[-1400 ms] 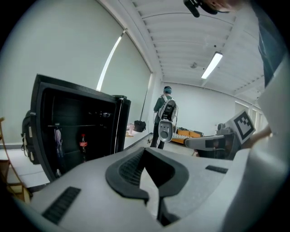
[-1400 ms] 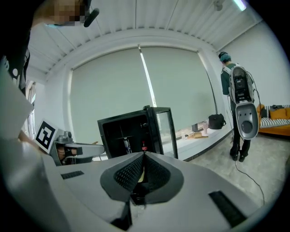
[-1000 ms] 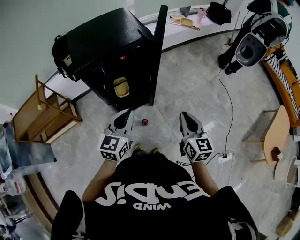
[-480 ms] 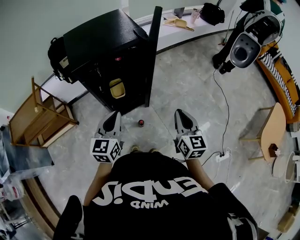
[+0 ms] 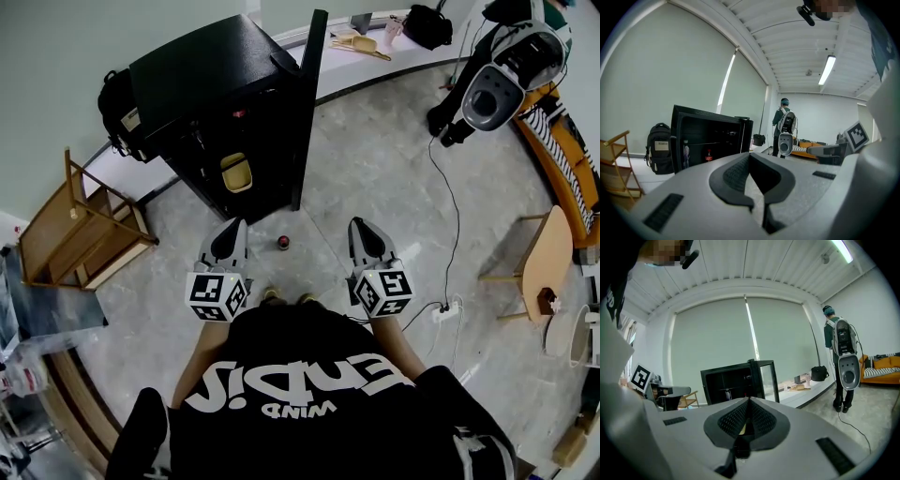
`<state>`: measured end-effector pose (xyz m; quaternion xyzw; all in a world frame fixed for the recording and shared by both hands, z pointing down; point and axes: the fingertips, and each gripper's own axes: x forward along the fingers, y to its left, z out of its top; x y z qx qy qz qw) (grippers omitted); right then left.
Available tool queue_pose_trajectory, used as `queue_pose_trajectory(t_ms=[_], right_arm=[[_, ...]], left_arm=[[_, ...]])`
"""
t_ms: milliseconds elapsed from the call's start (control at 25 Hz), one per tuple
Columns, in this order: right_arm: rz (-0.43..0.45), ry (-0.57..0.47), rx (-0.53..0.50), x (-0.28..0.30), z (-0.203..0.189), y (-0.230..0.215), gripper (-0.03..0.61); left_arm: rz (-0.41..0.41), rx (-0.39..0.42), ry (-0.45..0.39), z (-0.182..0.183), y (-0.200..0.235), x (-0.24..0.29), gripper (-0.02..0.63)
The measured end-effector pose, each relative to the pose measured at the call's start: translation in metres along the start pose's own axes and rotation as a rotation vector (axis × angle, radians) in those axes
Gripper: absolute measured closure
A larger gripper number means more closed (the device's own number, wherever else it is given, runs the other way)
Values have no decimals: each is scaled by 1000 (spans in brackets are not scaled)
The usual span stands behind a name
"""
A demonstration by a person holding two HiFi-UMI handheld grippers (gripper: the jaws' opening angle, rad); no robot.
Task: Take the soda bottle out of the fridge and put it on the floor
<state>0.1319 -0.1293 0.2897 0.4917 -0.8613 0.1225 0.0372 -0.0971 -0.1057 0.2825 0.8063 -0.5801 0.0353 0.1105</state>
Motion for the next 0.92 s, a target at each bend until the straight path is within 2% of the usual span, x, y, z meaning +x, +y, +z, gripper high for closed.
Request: queue_pose_trajectory(t_ms=[920], right_arm=[[19, 12, 16, -7, -8, 10, 555]], left_arm=[[30, -26, 8, -6, -2, -17, 606]])
